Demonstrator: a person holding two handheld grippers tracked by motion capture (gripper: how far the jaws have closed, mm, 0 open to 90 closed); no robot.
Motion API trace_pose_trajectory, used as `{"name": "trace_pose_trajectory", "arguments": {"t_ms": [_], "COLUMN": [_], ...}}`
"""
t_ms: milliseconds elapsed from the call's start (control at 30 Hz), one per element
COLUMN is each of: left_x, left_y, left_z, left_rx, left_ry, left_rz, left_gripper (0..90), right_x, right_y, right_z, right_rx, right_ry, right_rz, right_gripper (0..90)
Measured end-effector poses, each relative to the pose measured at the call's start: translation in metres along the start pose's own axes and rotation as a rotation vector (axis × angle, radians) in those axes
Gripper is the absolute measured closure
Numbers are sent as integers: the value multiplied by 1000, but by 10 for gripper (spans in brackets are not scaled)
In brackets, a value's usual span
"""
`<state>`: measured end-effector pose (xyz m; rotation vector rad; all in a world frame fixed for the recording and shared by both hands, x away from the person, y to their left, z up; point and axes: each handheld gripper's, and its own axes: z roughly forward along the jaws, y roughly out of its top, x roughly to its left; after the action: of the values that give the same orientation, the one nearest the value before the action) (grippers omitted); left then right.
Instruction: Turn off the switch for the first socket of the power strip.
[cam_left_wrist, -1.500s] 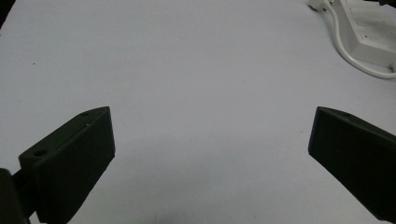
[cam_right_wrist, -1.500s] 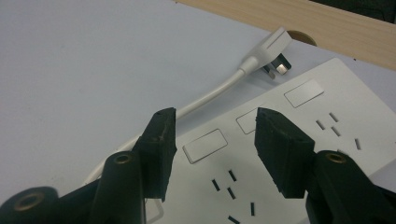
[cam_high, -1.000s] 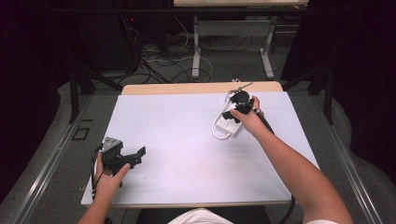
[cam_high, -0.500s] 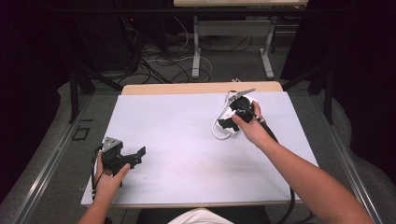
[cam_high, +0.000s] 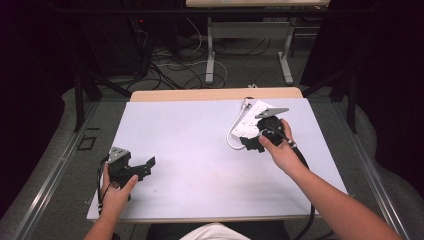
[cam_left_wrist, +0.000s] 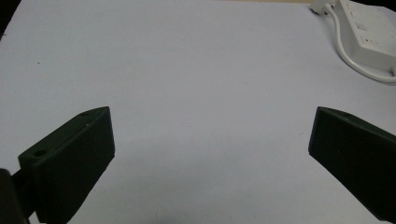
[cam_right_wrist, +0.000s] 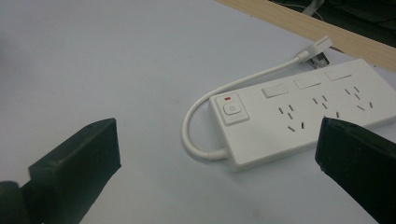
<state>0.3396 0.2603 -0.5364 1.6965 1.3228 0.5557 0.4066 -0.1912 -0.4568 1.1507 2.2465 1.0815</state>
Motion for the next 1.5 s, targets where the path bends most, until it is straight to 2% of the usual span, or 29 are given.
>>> {"name": "trace_pose_trajectory", "arguments": {"t_ms": [400,600,867,1100,1500], "left_x": [-2,-2,-2,-2,-3], "left_y": [0,0,0,0,0], "left_z": [-1,-1,-2,-2,-1], "left_rx": [0,-4,-4,-2,-6], "left_ry": [-6,-8,-9,-11,-11], "left_rz": [5,8,9,10,8], "left_gripper": [3,4,4,4,3], "right_x": [0,-4,-15,-26,-42], "right_y": [-42,-64,-87,-108,-136], "right_z": [-21,-29,-42,-45,-43], "right_rx": [-52,-80,-100,-100,-107], "right_ry": [-2,-22,-79,-103,-170], "right_rz": [48,84,107,155,195], "right_gripper": [0,0,0,4,6]}}
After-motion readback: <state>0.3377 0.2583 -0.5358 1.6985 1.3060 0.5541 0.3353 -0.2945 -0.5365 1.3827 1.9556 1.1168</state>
